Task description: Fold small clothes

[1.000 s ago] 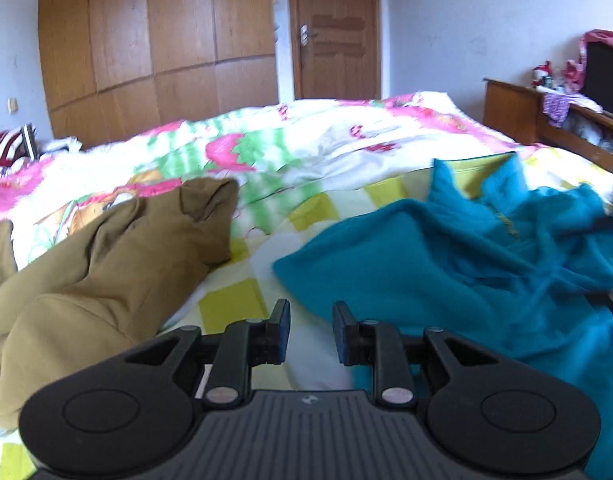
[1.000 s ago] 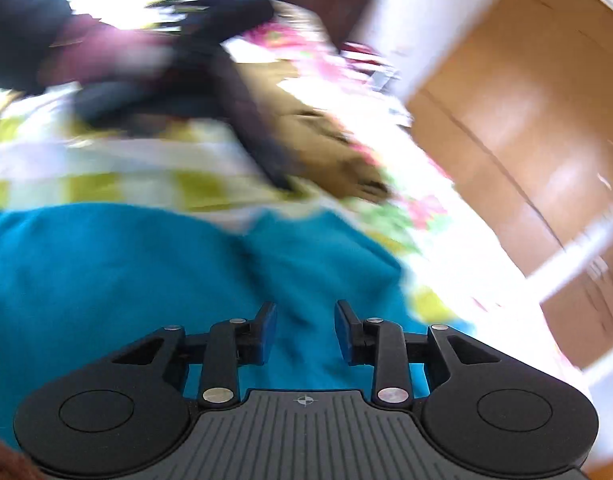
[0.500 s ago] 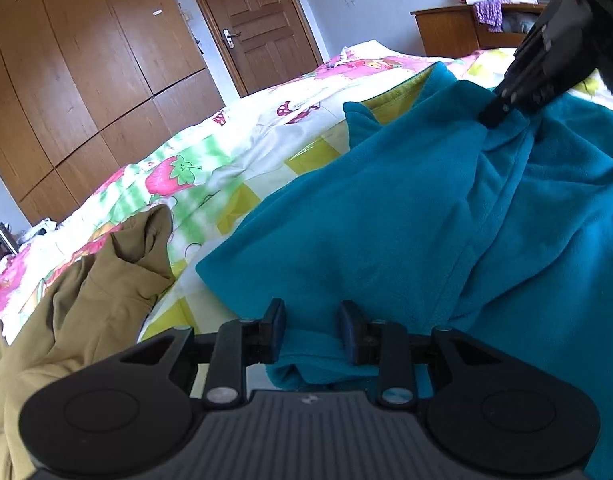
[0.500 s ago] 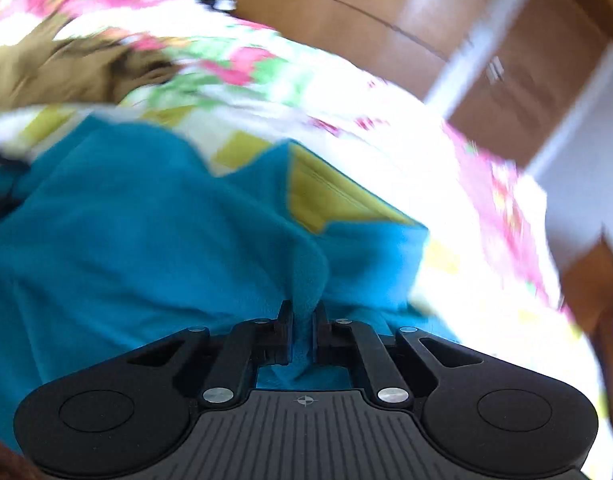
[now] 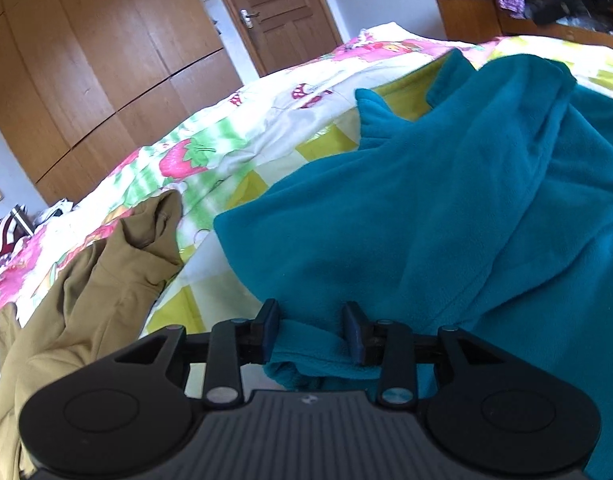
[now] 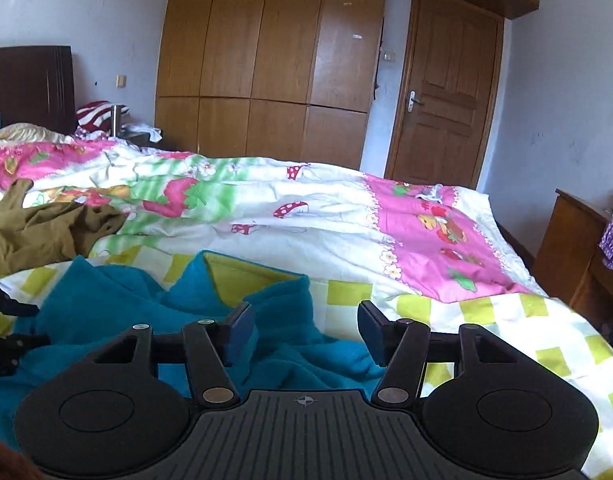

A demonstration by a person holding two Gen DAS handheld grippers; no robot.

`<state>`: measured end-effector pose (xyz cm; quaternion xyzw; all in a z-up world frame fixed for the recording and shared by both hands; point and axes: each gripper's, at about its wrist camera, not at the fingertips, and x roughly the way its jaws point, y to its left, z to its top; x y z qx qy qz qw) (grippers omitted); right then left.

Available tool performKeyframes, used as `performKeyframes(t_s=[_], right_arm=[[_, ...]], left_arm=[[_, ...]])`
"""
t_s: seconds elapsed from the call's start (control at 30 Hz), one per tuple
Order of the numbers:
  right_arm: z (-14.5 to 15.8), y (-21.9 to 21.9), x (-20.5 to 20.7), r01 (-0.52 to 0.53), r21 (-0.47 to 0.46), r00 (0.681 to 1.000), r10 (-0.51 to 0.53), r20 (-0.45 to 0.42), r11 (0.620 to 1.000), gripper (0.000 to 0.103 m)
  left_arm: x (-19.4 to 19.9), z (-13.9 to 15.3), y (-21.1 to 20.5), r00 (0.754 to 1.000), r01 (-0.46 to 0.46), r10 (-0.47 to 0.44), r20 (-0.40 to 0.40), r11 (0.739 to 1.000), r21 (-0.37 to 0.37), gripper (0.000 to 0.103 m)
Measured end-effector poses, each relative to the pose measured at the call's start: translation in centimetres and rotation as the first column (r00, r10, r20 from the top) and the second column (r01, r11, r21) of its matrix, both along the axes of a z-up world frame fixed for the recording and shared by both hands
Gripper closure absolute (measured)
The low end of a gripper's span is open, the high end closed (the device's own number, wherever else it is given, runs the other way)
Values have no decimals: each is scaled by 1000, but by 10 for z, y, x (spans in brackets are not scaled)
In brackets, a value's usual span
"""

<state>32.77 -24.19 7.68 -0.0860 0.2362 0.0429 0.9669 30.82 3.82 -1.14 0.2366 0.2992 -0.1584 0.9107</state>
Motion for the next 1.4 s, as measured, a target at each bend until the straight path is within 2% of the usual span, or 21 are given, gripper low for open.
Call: performKeyframes(t_s=[0.1,0.13,0.23,0.33,0.43,0.53,0.67,0.7,0.73,0.8,0.87,0.9,0.93,1.0,1.07,1.13,1.17,1.23,1.27,1.33,1.4], right_arm=[[-13,-22,-2,73,18,992,-71,-104,997,53],[-18,-32,-8,100,42,986,-93,-135,994,61],[-35,-58,-28,144,203,970,-99,-220,969,65],[-44,-64,-32,146,269,976,-95,-196,952,65],[-51,-74,-18,172,437,973,-82,-217,883,63],[-66,-86,-2,232,622,957,-63,-282,748,60],[-81,-108,-4,254,852,955,18,-295,458,59],[-82,-110,-4,264,859,957,-12,-288,439,59],[-81,-110,-1,286,845,954,-52,-295,452,63],[-84,-109,13,337,819,937,-82,-339,463,94],[-85,-108,23,386,802,919,-114,-378,456,95],[-80,-108,21,372,812,926,-121,-358,449,95],[-67,-106,14,327,824,944,-127,-303,463,95],[-29,-94,-17,188,783,980,-164,-111,593,95],[-6,-84,-51,95,715,984,-176,40,692,95],[-15,-84,-61,169,676,975,-222,-8,717,95],[-36,-86,-55,245,648,966,-237,-102,721,94],[-77,-92,-37,399,582,913,-250,-321,709,94],[-91,-95,-36,422,586,900,-240,-365,692,94],[-87,-93,-44,392,593,916,-241,-320,704,90],[-76,-92,-50,362,595,931,-252,-263,718,90]], left_arm=[[-2,6,5,999,-32,32,-3,999,-39,53],[-3,7,5,999,-42,42,3,998,-42,53],[-5,7,2,998,-54,55,15,998,-39,53],[-1,4,-1,997,-72,72,-2,997,-39,53],[0,1,-3,997,-80,80,-8,996,-34,53],[2,0,-4,996,-84,83,-13,996,-36,53],[2,0,-3,997,-78,77,-10,996,-37,53],[2,-1,-3,997,-83,83,-13,996,-44,53],[3,-1,-3,996,-89,88,-15,995,-51,53],[4,0,-3,995,-99,98,-20,993,-63,53],[3,3,-2,995,-101,100,-16,992,-71,53],[1,7,0,995,-104,103,-7,991,-84,53],[-1,11,2,994,-104,105,9,989,-101,53],[-6,18,7,992,-108,115,41,984,-142,53],[-5,19,8,991,-118,126,40,980,-163,53],[-1,10,4,991,-128,132,20,982,-136,53],[2,2,1,991,-133,133,-3,986,-102,52],[1,-5,-5,994,-112,113,4,992,-61,52],[-2,-5,-7,995,-99,100,14,994,-41,52],[-5,-3,-8,996,-85,85,25,996,-26,52],[-6,-1,-4,995,-95,97,36,994,-47,51]])
